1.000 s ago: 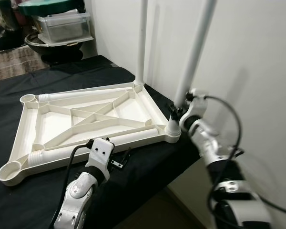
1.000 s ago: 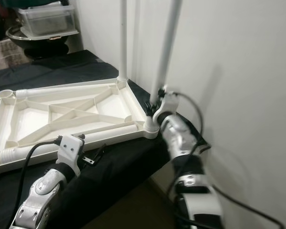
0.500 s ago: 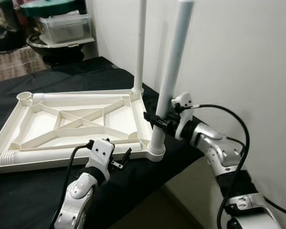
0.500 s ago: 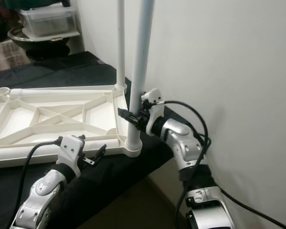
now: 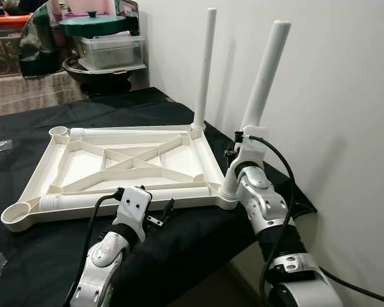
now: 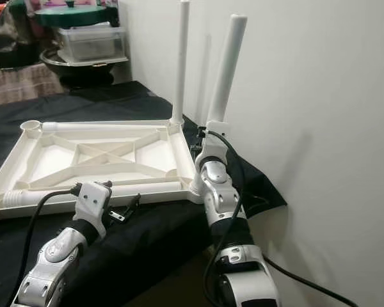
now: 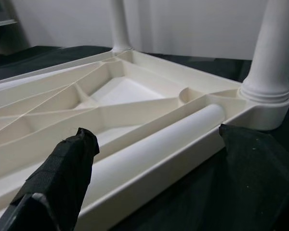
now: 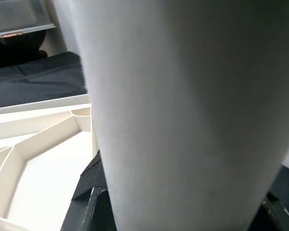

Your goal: Building children table

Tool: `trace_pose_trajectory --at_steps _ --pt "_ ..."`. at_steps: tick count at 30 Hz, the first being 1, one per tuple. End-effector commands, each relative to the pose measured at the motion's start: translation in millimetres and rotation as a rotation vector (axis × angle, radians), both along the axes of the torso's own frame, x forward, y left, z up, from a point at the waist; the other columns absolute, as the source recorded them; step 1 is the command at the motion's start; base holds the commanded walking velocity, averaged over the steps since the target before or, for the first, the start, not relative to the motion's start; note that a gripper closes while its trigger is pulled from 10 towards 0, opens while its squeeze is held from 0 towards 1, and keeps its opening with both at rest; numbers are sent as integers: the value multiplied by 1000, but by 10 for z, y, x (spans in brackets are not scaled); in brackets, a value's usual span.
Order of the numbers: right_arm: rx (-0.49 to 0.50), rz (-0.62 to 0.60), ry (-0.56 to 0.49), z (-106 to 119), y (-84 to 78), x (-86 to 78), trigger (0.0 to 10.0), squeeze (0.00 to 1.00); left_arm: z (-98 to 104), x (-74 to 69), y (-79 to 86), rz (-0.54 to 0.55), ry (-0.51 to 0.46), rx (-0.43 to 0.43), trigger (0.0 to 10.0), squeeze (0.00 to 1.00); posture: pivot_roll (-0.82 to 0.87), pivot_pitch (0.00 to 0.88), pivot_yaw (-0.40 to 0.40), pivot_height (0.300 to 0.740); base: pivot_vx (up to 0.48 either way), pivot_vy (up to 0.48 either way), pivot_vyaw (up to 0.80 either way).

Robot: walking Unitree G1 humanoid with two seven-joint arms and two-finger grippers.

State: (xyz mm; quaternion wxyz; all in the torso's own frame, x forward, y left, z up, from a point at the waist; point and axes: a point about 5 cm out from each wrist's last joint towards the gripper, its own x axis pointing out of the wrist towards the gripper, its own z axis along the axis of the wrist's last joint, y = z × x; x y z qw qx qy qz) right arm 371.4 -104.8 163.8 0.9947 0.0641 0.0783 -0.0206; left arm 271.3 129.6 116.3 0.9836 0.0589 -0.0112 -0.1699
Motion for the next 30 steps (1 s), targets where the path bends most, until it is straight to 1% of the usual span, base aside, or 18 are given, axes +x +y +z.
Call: trace_pose_trajectory --at_steps 1,2,3,4,6,7,8,9,10,11,13,14,19,20,21,24,25,30 --pt "49 55 243 -451 104 -130 10000 0 -36 1 -31 -10 13 15 10000 0 74 0 -68 740 0 0 0" --pt "77 103 173 -345 153 -115 10000 345 -40 1 -25 -8 14 17 10000 0 70 0 -71 740 0 0 0" --pt "77 103 173 -345 153 -115 10000 345 -40 1 -25 -8 14 17 10000 0 70 0 -71 740 0 0 0" --pt "83 127 128 -259 141 -84 10000 1000 -42 3 -16 -5 15 17 10000 0 64 0 -71 740 0 0 0" --pt "72 158 89 -169 78 -34 10000 1000 -42 4 -14 -1 15 15 10000 0 58 0 -69 740 0 0 0" --pt "139 306 75 -73 74 4 10000 0 -46 6 -20 0 16 11 10000 0 53 0 -67 740 0 0 0" --pt "182 492 -11 105 32 5 10000 0 -54 5 -37 -4 18 8 10000 0 41 0 -59 740 0 0 0" --pt "182 492 -11 105 32 5 10000 0 -54 5 -37 -4 18 8 10000 0 41 0 -59 740 0 0 0" --pt "205 693 -66 236 -31 -53 10000 0 -62 6 -56 -10 20 6 10000 0 38 0 -58 740 0 0 0" --pt "205 693 -66 236 -31 -53 10000 0 -62 6 -56 -10 20 6 10000 0 38 0 -58 740 0 0 0" --pt "184 870 -110 342 -126 -145 10000 0 -69 11 -73 -17 21 5 10000 0 38 0 -57 740 0 0 0" --pt "140 898 -107 343 -164 -163 10000 0 -63 19 -71 -18 20 6 10000 0 38 0 -54 740 0 0 0" --pt "107 927 -111 325 -154 -201 10000 0 -58 28 -62 -18 18 8 10000 0 41 0 -53 740 0 0 0" --pt "124 941 -110 282 -66 -246 1922 0 -57 21 -57 -18 18 11 10000 0 53 0 -52 740 0 0 0" --pt "152 950 -108 248 10 -284 353 0 -58 13 -54 -19 19 14 10000 0 53 0 -52 740 0 0 0" --pt "172 933 -97 203 80 -302 0 0 -60 6 -48 -19 20 16 10000 0 59 0 -51 740 0 0 0" --pt "152 868 -73 120 177 -299 0 0 -62 -2 -35 -18 21 19 10000 0 61 0 -49 740 0 0 0" --pt "97 732 -27 -1 285 -273 0 0 -64 -12 -17 -17 22 23 10000 0 63 0 -50 740 0 0 0"
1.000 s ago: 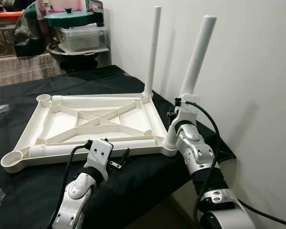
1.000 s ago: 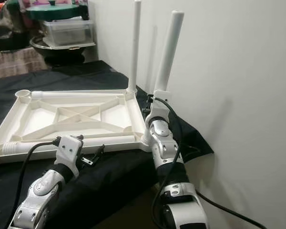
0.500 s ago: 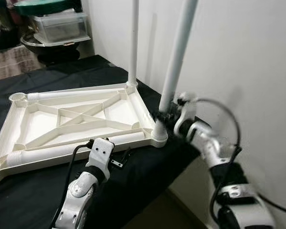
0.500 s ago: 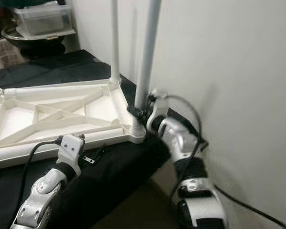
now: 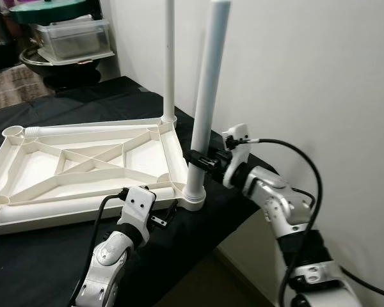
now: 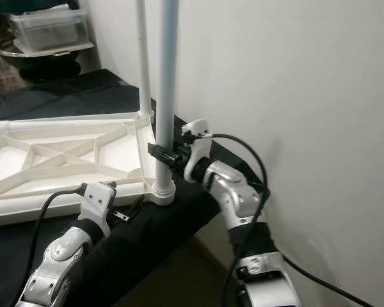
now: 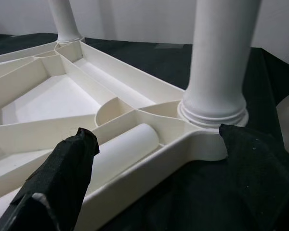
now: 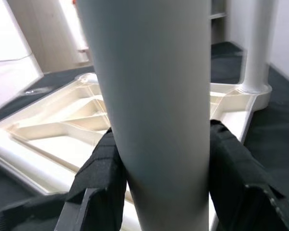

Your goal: Building children table

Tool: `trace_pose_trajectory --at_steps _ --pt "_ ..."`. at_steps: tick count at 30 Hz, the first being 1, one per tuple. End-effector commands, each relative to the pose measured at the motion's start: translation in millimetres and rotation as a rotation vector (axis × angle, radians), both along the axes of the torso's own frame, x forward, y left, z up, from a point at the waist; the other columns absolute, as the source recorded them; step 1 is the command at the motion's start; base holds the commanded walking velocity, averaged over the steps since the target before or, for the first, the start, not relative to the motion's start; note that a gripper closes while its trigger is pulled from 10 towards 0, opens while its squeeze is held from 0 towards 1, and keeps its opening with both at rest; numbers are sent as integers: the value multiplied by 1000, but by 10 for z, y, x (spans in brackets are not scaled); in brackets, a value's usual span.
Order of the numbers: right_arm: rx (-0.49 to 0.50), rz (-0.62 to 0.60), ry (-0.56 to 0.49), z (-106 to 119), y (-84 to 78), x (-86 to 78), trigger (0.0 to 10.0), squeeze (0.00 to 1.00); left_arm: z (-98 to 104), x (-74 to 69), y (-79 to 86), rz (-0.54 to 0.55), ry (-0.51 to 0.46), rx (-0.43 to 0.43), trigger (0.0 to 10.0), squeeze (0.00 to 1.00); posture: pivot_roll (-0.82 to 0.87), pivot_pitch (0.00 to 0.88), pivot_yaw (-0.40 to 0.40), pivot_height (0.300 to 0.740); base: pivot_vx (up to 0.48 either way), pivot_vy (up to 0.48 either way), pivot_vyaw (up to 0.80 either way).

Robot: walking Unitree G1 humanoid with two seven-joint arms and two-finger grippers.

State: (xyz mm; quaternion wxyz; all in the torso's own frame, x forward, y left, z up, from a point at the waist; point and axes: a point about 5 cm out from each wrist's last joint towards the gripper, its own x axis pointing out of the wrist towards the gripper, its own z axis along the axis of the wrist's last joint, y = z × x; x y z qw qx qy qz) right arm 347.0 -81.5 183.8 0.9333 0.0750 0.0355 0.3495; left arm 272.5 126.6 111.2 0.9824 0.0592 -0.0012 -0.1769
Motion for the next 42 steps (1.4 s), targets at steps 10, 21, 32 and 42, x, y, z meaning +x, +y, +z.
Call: trace_pose_trajectory --at_steps 10,21,32,42 --pt "-180 -829 309 -650 -228 10 4941 0 8 1 -1 -7 -6 19 10000 0 66 0 -50 740 0 0 0" --pt "-59 -566 165 -406 -158 69 10000 0 -11 0 -25 -8 -2 12 10000 0 47 0 -47 740 0 0 73" --pt "-37 -588 125 -302 -233 104 10000 0 -8 3 -33 -15 -2 12 10000 0 46 0 -42 740 0 0 502" --pt "-15 -331 60 -198 31 -26 10000 0 -17 -15 -17 -9 3 14 10000 0 52 0 -50 740 0 0 0"
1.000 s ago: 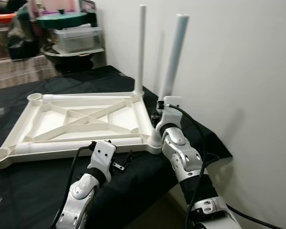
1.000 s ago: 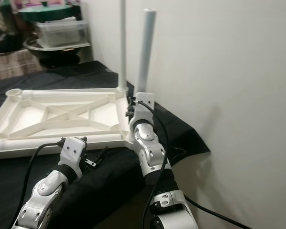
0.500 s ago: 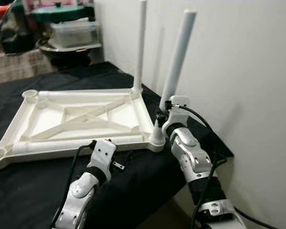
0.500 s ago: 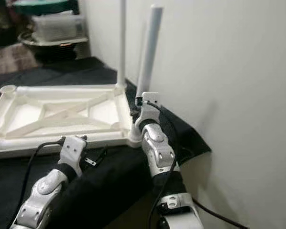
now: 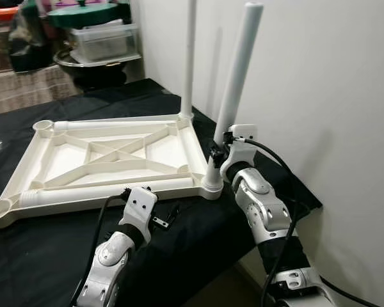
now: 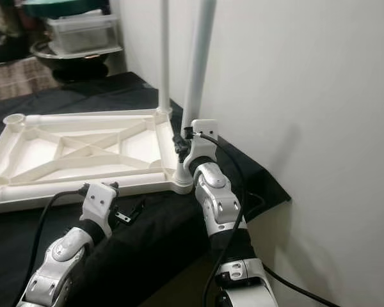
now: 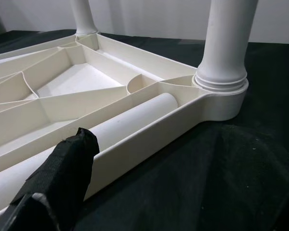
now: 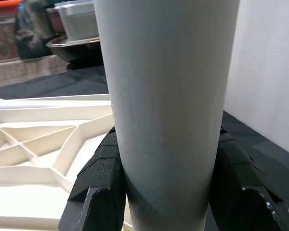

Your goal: Building children table

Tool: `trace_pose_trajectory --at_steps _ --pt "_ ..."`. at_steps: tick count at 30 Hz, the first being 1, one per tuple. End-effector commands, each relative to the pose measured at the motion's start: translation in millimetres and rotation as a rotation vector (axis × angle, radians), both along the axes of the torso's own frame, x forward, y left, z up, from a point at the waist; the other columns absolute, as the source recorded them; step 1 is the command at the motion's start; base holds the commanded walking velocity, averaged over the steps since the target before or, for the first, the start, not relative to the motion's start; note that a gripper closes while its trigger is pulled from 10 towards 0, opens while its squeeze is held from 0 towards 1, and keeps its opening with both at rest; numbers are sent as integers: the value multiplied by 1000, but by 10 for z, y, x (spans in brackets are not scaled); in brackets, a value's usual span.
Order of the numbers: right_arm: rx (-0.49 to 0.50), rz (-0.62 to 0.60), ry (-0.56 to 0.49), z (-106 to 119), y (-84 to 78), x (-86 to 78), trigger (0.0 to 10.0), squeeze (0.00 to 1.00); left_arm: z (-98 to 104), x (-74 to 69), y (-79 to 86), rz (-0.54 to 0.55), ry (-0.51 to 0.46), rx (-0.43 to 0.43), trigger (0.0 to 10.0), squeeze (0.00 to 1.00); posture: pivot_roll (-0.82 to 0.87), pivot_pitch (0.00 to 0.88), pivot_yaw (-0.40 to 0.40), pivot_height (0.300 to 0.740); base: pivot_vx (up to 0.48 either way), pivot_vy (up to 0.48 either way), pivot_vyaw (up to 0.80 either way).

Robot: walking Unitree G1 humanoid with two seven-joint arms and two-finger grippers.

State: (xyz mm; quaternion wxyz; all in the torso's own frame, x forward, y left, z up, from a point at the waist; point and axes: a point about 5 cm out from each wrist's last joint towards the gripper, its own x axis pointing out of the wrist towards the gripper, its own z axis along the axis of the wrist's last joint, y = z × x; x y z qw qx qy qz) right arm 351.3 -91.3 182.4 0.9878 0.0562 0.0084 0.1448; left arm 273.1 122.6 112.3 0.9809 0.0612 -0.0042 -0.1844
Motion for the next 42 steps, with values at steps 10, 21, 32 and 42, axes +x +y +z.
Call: trace_pose_trajectory --at_steps 10,21,32,42 --pt "64 130 92 -172 106 -84 10000 0 -43 -39 45 14 13 18 10000 0 53 0 -49 740 0 0 0" --pt "22 183 54 -126 156 -118 10000 0 -51 -43 46 16 19 22 10000 0 55 0 -47 740 0 0 218" --pt "50 167 49 -92 166 -100 10000 0 -51 -54 65 21 21 25 10000 0 63 0 -49 740 0 0 582" --pt "24 175 20 -42 -3 -50 10000 0 -55 -73 142 49 24 30 10000 0 70 0 -54 740 0 0 0"
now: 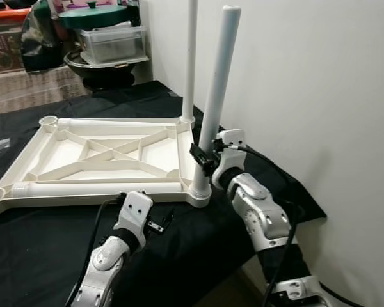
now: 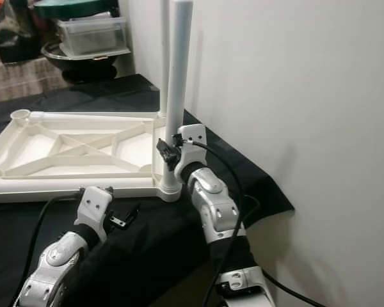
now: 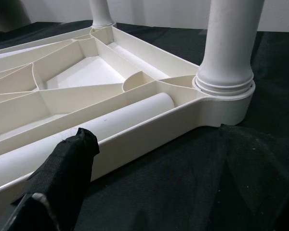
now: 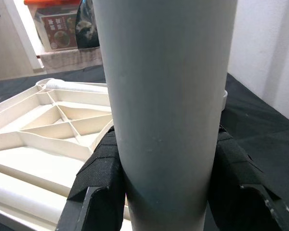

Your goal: Building children table

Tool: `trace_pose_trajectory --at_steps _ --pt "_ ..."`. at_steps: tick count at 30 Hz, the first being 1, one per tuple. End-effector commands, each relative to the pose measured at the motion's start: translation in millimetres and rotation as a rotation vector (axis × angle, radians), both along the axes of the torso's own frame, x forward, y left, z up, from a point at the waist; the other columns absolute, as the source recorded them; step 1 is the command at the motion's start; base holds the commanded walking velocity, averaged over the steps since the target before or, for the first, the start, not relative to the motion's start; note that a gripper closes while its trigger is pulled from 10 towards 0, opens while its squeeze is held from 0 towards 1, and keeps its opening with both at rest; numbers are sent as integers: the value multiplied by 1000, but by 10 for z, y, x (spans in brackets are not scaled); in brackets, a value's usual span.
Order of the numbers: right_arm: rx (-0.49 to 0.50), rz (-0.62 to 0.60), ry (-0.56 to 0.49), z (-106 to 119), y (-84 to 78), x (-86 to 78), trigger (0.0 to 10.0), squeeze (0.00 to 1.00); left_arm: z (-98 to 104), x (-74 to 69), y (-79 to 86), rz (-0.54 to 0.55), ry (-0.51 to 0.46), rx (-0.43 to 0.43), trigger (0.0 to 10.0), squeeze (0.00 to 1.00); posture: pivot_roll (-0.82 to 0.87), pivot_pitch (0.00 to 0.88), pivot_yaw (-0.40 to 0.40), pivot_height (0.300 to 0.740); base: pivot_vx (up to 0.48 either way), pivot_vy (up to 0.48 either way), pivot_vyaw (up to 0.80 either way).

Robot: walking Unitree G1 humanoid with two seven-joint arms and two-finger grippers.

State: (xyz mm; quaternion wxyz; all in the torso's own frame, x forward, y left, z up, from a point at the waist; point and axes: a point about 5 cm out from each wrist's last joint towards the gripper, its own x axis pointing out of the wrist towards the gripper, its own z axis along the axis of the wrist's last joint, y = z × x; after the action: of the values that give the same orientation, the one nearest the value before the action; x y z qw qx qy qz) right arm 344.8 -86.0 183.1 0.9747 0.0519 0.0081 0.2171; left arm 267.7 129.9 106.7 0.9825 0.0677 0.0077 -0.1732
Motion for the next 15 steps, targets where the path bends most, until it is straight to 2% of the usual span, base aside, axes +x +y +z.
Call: trace_pose_trajectory --at_steps 1,5,6,9,10,15 --pt "27 29 32 -50 -56 15 10000 0 1 -20 69 25 4 13 10000 0 70 0 -54 740 0 0 0" --pt "20 50 22 -29 -97 25 10000 0 -1 -26 112 42 5 17 10000 0 76 0 -59 740 0 0 0" --pt "-6 78 -2 15 -185 53 10000 0 -11 -38 252 112 4 30 10000 0 81 0 -61 740 0 0 0" --pt "-12 79 -9 32 -224 68 10000 0 -30 -56 344 152 9 50 10000 0 85 0 -66 740 0 0 0" --pt "-4 72 -10 37 -234 69 10000 992 -37 -69 368 158 11 56 10000 0 87 0 -68 740 0 0 0" --pt "22 111 -10 45 -217 40 10000 1000 -45 -100 382 159 14 58 10000 0 96 0 -69 740 0 0 0"
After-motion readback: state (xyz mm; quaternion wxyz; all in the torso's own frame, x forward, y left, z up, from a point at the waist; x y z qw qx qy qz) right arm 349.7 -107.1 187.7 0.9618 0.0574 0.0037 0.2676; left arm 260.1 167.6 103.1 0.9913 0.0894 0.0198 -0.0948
